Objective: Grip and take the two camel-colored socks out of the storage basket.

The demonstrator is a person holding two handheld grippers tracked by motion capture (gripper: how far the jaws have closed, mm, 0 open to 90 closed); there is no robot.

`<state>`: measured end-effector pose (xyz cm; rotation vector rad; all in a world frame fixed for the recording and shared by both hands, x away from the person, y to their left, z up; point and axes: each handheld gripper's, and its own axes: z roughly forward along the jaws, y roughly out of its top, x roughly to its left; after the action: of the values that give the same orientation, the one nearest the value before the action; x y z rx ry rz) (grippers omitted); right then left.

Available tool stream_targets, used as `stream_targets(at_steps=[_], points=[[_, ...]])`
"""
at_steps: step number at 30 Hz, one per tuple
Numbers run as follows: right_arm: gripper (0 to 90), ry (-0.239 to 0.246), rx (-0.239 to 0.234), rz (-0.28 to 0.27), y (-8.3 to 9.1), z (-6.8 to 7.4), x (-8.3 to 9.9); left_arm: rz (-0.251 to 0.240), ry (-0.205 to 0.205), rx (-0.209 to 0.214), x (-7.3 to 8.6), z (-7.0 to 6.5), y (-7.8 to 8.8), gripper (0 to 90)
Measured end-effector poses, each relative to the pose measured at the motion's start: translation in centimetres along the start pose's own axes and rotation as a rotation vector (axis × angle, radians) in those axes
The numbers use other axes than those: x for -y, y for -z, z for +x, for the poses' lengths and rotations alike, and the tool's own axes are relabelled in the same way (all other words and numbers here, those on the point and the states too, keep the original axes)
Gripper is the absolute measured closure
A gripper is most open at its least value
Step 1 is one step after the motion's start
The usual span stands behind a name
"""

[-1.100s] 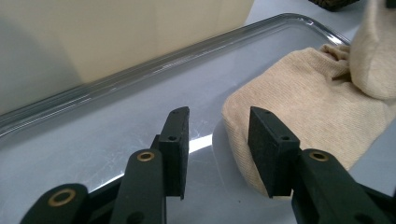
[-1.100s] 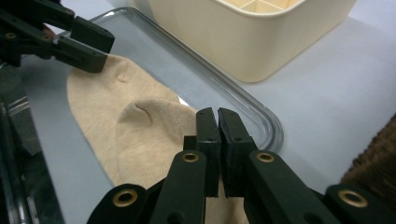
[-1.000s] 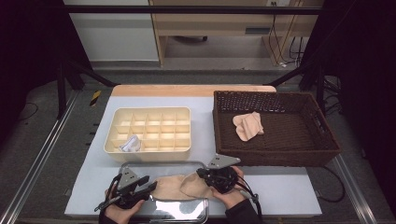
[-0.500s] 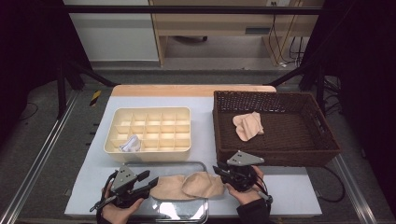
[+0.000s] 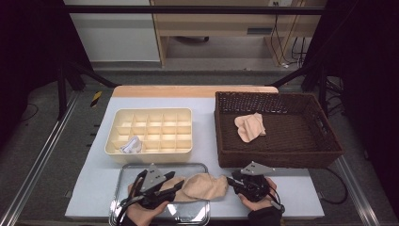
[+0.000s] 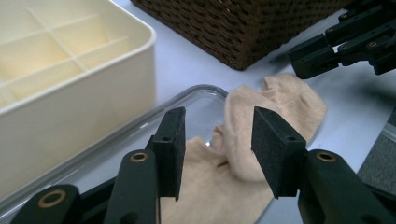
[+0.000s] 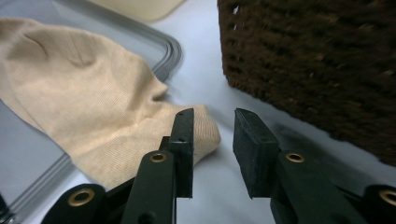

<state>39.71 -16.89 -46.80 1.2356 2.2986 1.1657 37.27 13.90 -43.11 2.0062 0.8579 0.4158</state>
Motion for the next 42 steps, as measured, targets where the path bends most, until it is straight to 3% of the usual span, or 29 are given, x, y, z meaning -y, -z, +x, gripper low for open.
stream_targets(at_steps=[1, 2, 4, 12, 14, 18, 20, 23, 26, 29, 30, 32, 33, 38, 42], points=[[68.8, 0.008, 0.008, 0.015, -0.5, 0.0, 0.2, 0.022, 0.006, 0.008, 0.1, -0.3, -1.2, 55.3], [68.8, 0.008, 0.008, 0.015, -0.5, 0.0, 0.2, 0.022, 0.006, 0.008, 0.1, -0.3, -1.2, 56.8], [68.6, 0.006, 0.006, 0.029, -0.8, 0.0, 0.3, 0.068, 0.002, 0.002, 0.5, -0.3, -2.5, 59.4], [69.9, 0.024, 0.000, 0.061, -1.7, 0.5, 0.5, 0.124, 0.046, 0.001, 1.9, 0.4, -3.5, 77.2], [77.6, 0.040, -0.004, 0.066, -1.8, 0.8, 0.5, 0.120, 0.048, 0.004, 2.0, 0.3, -3.5, 83.1], [88.6, 0.048, -0.016, 0.092, -1.8, 1.2, 0.2, 0.116, 0.050, 0.003, 2.1, 0.2, -3.4, 85.3], [89.0, 0.053, -0.010, 0.109, -1.7, 1.2, 0.0, 0.113, 0.055, 0.008, 2.1, 0.2, -3.3, 85.4], [89.3, 0.047, 0.021, 0.067, -0.5, 0.6, -0.6, 0.107, 0.065, 0.023, 2.2, 0.2, -2.9, 85.4], [89.2, 0.030, 0.031, 0.059, -0.3, 0.1, -0.5, 0.116, 0.066, 0.022, 2.3, 0.1, -3.0, 85.1], [87.3, 0.030, 0.028, 0.087, -0.9, 0.1, -0.2, 0.115, 0.063, 0.016, 2.4, 0.0, -3.0, 79.3], [82.6, 0.033, 0.032, 0.086, -1.0, 0.1, -0.2, 0.100, 0.063, 0.008, 2.3, 0.1, -2.8, 73.1], [81.1, 0.030, 0.034, 0.073, -0.8, 0.1, -0.2, 0.089, 0.065, 0.008, 2.3, 0.2, -2.7, 69.8], [77.8, 0.017, 0.025, 0.043, -0.3, -0.2, -0.2, 0.062, 0.065, -0.002, 2.1, 0.5, -2.3, 62.6], [75.4, -0.014, 0.016, 0.029, 0.3, -0.8, 0.3, 0.030, 0.048, 0.005, 1.7, 0.5, -2.1, 57.9], [74.5, -0.027, 0.011, 0.044, 0.0, -0.9, 0.5, 0.048, 0.036, 0.001, 1.8, 0.4, -2.5, 60.2]])
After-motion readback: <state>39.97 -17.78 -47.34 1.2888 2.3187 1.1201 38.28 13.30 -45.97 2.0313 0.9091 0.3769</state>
